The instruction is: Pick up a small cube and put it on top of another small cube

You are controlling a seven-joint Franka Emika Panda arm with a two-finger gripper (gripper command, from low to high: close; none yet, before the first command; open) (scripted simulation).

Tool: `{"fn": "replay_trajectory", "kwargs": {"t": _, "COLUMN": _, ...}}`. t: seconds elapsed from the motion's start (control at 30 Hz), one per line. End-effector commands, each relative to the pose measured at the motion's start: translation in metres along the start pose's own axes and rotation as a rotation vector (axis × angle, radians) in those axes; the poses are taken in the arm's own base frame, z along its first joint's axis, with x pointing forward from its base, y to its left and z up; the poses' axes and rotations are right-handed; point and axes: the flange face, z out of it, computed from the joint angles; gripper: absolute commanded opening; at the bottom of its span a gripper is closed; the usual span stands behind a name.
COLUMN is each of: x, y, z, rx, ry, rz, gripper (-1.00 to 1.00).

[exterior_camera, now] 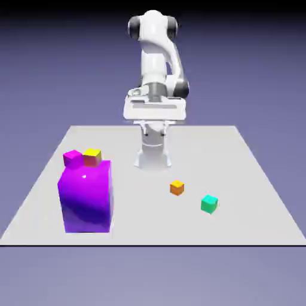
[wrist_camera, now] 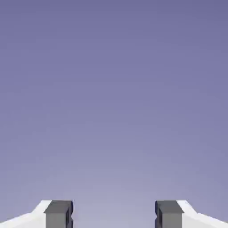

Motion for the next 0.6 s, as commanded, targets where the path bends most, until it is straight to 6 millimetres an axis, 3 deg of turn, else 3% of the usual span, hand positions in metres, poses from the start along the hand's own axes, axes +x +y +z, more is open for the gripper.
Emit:
{"fn": "replay_trajectory", "kwargs": {"t": 0.0, "x": -0.015, "y": 0.009, "z": 0.017, "rx": -0.043, "ry": -0.068, "rz": 0.066, "gripper": 0.0}}
{"fn": "replay_trajectory", "kwargs": {"t": 0.1, "x": -0.065, "y": 0.038, "z": 0.059, "rx": -0.198, "ry": -0.251, "rz": 0.258, "gripper": 0.0}}
{"fn": "replay_trajectory", "kwargs": {"t": 0.2, "x": -0.12, "y": 0.072, "z": 0.089, "rx": -0.39, "ry": -0.401, "rz": 0.439, "gripper": 0.0}}
{"fn": "replay_trajectory", "kwargs": {"t": 0.37, "x": -0.209, "y": 0.139, "z": 0.11, "rx": -0.774, "ry": -0.555, "rz": 0.719, "gripper": 0.0}}
{"fn": "replay_trajectory", "kwargs": {"t": 0.57, "x": -0.231, "y": 0.154, "z": 0.126, "rx": -0.814, "ry": -0.573, "rz": 0.752, "gripper": 0.0}}
